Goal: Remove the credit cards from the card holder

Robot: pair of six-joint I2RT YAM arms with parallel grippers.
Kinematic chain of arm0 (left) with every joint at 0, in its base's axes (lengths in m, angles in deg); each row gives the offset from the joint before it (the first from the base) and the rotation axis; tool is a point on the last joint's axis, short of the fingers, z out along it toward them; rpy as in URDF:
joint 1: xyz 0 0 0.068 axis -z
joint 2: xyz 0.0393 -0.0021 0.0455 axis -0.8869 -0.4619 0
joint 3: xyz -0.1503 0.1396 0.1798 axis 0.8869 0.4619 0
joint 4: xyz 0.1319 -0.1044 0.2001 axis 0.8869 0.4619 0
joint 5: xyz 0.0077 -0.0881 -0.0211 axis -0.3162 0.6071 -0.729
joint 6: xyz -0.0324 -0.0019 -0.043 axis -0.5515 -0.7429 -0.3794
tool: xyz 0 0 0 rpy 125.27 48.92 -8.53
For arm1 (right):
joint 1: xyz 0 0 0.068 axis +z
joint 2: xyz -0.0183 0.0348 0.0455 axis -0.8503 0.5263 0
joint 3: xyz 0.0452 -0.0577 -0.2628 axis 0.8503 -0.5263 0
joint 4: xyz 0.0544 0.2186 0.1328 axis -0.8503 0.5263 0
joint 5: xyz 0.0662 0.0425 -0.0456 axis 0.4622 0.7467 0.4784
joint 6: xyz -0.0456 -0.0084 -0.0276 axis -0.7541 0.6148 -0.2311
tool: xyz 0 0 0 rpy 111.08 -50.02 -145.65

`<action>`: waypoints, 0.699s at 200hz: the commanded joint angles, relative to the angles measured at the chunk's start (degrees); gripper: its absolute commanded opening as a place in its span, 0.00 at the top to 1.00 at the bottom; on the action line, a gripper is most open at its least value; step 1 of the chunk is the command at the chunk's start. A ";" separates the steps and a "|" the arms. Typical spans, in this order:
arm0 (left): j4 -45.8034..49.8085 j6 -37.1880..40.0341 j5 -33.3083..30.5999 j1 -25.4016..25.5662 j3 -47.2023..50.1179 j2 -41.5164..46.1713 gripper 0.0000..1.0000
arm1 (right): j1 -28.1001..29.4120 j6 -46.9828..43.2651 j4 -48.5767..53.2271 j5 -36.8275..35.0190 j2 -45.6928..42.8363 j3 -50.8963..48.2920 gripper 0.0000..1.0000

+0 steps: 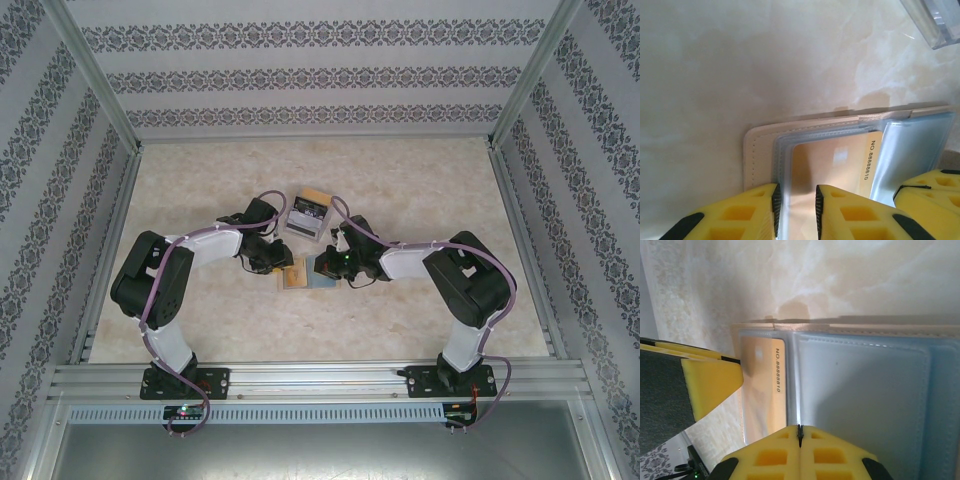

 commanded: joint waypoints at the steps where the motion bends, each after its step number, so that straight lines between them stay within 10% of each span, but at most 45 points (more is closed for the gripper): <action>1: 2.32 1.18 0.33 0.29 -1.05 3.30 0.74 | 0.47 -1.58 -0.88 1.29 -1.35 0.31 1.00; 39: 2.08 -0.56 0.11 0.39 1.48 7.08 0.77 | 1.80 -0.70 1.16 0.60 -0.66 1.72 0.77; 140: -1.36 -2.88 2.54 0.75 5.55 2.14 0.87 | 3.30 -1.13 7.50 -0.57 3.11 5.79 0.76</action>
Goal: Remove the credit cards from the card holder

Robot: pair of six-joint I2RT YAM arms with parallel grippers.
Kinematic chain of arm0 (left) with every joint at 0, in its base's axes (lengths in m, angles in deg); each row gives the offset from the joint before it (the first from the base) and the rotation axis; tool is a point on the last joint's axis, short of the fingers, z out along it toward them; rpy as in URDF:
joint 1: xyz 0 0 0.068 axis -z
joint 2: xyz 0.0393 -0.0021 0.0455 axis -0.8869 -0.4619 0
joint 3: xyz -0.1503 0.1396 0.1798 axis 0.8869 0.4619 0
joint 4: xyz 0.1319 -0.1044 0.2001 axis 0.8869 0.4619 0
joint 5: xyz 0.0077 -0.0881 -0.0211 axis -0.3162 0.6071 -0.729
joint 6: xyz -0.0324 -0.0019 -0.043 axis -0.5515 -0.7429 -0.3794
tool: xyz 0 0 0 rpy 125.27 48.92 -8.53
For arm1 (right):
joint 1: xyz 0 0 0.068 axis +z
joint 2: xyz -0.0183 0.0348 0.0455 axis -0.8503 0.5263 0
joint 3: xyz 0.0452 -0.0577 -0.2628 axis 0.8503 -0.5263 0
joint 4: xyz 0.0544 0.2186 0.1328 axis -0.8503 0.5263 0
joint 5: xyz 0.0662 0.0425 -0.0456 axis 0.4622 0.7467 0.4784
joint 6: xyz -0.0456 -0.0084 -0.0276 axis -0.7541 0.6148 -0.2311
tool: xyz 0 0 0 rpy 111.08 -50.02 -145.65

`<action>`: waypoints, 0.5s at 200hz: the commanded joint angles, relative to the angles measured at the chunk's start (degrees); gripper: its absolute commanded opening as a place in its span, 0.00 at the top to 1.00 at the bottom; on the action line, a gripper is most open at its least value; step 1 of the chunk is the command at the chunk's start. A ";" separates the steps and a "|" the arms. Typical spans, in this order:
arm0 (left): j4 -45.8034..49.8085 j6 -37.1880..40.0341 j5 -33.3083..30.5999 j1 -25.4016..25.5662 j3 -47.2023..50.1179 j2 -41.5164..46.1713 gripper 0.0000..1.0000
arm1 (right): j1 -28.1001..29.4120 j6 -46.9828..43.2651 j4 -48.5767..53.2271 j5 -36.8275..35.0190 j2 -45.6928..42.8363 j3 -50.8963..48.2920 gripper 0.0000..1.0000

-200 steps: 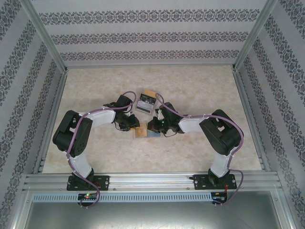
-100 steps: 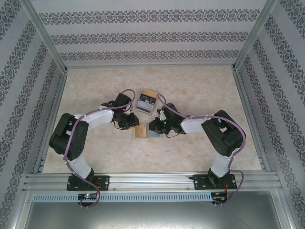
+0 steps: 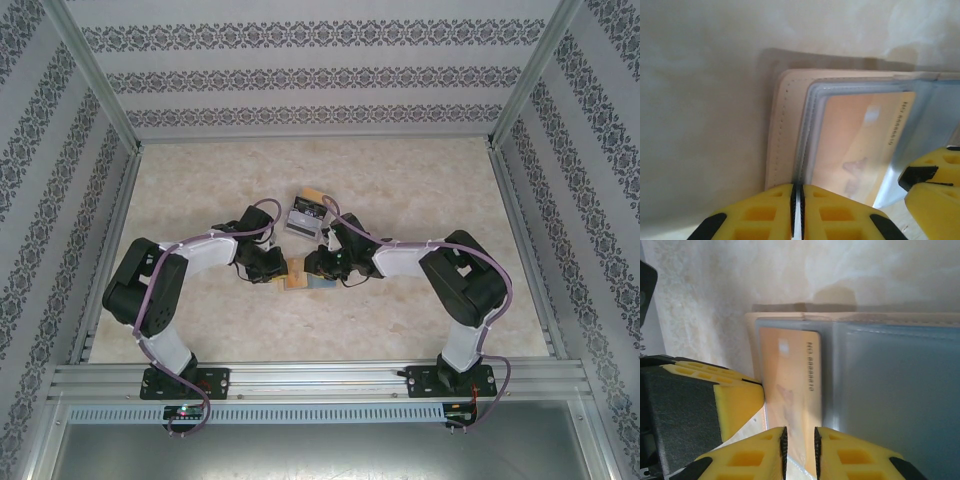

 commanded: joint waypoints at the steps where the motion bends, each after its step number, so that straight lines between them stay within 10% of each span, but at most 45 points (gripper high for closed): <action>1: -0.83 -0.96 0.16 0.77 0.44 -1.12 0.87 | 0.98 -1.02 2.89 -1.03 1.65 1.48 0.76; 100: 0.41 -0.70 -0.39 0.99 0.35 -3.12 0.91 | 1.98 -2.31 1.42 1.62 3.39 3.17 0.84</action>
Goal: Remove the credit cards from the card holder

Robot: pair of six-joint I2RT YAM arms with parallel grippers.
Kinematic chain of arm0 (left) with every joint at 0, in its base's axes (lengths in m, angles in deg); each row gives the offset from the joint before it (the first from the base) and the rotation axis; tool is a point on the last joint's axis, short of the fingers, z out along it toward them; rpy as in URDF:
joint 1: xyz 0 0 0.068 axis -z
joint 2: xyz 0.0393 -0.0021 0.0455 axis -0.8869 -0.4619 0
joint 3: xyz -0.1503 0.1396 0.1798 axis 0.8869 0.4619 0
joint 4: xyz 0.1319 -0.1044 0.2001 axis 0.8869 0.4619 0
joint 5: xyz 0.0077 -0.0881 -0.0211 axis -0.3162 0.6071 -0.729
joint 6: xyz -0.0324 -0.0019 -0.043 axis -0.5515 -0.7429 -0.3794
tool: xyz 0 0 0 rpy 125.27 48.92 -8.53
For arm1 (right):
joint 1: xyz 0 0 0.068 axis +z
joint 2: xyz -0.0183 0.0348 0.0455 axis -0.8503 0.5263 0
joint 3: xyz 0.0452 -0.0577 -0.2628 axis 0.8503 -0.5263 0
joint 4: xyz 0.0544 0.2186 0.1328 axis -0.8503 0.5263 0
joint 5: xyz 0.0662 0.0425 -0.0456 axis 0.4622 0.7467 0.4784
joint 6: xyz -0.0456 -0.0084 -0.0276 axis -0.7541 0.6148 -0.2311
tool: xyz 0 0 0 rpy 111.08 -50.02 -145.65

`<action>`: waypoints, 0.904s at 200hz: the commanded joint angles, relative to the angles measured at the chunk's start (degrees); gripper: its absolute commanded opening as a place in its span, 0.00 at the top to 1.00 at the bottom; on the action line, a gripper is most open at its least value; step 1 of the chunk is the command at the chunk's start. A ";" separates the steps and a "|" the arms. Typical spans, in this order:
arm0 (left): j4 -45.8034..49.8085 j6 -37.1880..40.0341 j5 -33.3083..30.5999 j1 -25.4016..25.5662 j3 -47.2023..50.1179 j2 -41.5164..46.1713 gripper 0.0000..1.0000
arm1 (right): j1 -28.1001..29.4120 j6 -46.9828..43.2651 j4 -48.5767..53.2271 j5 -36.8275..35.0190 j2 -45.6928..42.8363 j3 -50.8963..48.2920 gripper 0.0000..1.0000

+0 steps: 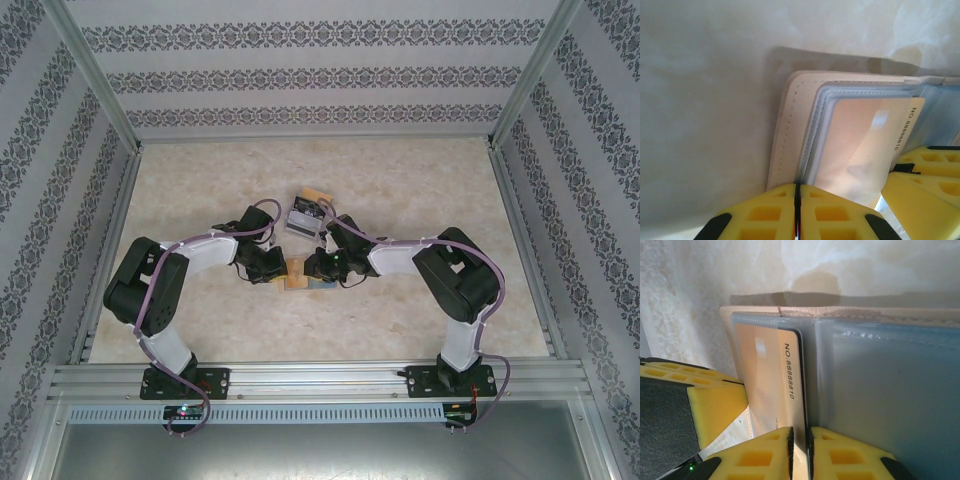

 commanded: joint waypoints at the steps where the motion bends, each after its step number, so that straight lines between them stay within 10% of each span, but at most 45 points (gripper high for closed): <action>1: 0.54 -0.15 -0.59 0.96 0.33 -2.62 0.91 | 1.12 -1.67 -0.68 1.56 1.06 1.39 0.84; 38: 1.78 0.29 -1.85 0.97 -0.09 -2.22 0.90 | 0.47 -2.14 -0.47 0.15 -0.15 0.39 1.00; 144: 3.75 1.19 -3.95 1.01 -2.19 0.47 0.81 | -2.41 -4.21 0.47 -1.18 -3.20 -2.54 1.00; 181: 7.19 3.96 -5.08 0.98 -5.17 3.74 0.81 | -2.17 -4.14 1.16 -0.43 -1.75 -1.34 0.81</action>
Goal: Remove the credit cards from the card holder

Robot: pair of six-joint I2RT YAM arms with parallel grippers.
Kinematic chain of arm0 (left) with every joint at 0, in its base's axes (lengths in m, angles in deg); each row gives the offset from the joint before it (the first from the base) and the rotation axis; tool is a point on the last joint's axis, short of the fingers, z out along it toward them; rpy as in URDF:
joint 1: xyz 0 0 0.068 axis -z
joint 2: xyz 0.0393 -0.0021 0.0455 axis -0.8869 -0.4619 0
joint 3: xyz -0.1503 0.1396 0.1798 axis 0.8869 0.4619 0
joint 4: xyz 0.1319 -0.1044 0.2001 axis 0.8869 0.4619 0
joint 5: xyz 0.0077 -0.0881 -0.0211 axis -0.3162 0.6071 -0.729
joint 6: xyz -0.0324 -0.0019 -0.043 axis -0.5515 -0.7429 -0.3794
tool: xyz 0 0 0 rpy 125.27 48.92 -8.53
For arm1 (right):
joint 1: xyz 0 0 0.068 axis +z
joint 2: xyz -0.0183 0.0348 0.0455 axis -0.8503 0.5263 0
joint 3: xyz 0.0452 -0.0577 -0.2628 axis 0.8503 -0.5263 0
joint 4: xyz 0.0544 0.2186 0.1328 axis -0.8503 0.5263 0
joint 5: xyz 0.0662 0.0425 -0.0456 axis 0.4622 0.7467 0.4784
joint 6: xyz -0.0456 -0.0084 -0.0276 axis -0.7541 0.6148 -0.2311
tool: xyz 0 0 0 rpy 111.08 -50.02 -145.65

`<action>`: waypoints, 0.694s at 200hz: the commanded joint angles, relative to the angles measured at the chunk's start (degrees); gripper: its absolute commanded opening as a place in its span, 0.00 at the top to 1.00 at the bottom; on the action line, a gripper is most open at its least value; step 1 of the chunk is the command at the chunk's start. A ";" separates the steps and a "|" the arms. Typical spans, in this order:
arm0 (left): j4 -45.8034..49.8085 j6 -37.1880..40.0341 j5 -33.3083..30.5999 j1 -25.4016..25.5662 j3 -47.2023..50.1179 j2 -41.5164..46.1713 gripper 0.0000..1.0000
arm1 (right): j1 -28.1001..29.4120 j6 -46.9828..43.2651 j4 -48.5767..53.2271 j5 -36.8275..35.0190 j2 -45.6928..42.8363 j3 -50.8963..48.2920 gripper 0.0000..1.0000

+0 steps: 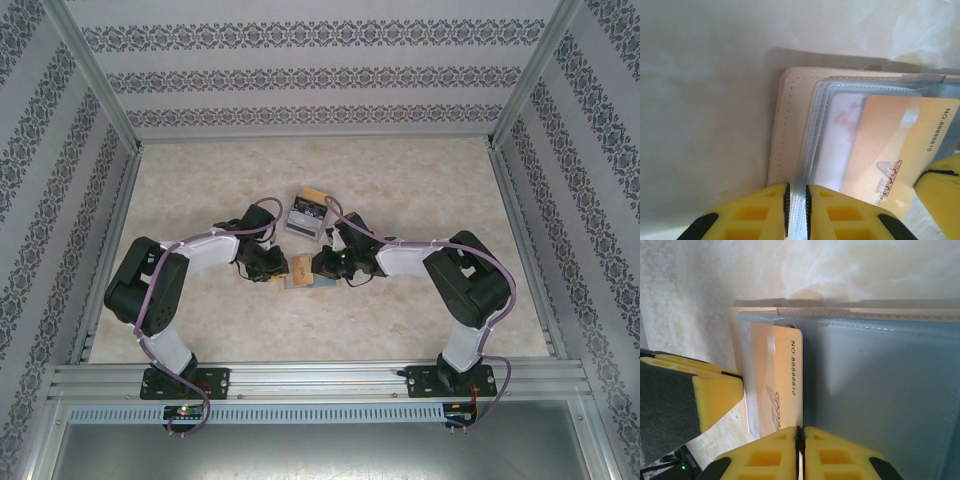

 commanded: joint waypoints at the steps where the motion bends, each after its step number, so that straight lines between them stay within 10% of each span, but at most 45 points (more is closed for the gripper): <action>1: 4.69 3.51 -2.41 0.55 -3.31 3.78 0.80 | -0.04 -0.48 0.75 0.51 1.67 1.09 0.81; 139: 0.87 1.60 0.65 1.94 -2.90 -2.99 0.89 | 0.58 0.49 -0.68 1.55 3.83 2.47 0.76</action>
